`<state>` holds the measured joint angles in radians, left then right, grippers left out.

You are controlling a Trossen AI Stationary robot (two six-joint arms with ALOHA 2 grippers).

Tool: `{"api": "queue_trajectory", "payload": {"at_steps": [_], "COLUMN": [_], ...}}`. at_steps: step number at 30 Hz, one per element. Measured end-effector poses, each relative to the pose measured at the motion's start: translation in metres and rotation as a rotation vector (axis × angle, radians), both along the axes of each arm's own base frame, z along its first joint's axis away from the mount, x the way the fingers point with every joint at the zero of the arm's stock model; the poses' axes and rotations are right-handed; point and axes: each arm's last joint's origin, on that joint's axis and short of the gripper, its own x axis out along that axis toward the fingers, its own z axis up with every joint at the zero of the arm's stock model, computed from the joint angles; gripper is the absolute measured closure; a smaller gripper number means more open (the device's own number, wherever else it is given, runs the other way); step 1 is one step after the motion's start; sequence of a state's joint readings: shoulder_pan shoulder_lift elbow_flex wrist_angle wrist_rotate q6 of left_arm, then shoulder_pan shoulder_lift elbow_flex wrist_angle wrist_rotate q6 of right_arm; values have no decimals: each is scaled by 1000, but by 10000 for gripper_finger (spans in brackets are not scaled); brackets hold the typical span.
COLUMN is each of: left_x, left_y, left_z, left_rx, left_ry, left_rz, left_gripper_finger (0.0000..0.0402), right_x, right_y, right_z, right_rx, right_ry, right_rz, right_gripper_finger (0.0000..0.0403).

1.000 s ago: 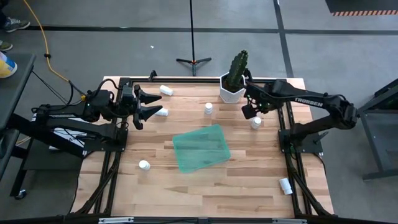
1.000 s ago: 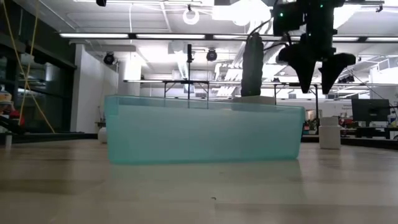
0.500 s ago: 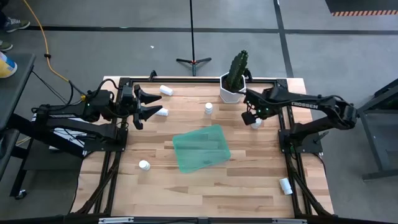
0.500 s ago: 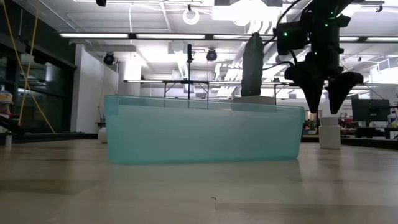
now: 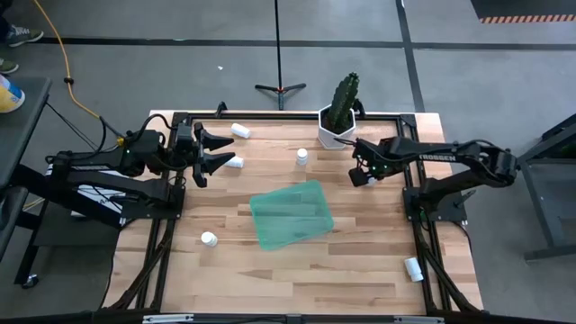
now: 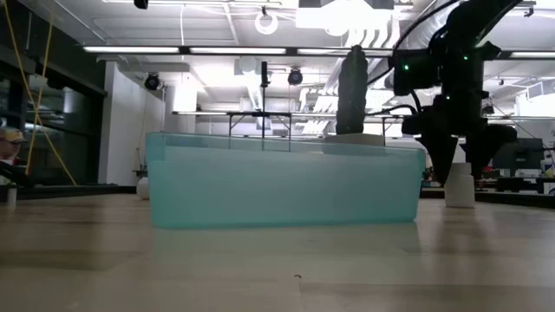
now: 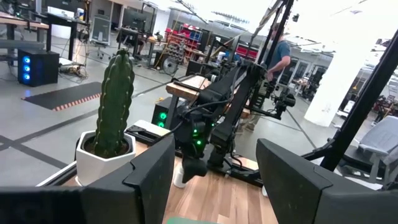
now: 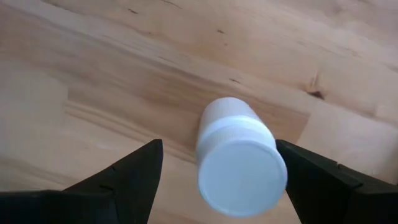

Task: Pick and place pill bottles into a basket
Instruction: Put the white pill bottle into the green bin

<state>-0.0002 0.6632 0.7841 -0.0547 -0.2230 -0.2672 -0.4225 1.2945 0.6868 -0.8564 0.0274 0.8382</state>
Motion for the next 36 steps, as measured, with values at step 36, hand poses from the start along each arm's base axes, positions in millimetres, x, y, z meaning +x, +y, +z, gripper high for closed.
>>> {"api": "queue_trajectory", "payload": {"at_steps": [36], "left_x": [0], "left_y": [0], "left_z": [0], "left_rx": [0], "left_ry": [0], "left_rz": [-1], "left_gripper_finger": [140], "right_x": [-1], "right_y": [0], "right_z": [-3], "right_rx": [-20], "right_ry": [6], "right_rz": [-39], "right_gripper_finger": [225]}}
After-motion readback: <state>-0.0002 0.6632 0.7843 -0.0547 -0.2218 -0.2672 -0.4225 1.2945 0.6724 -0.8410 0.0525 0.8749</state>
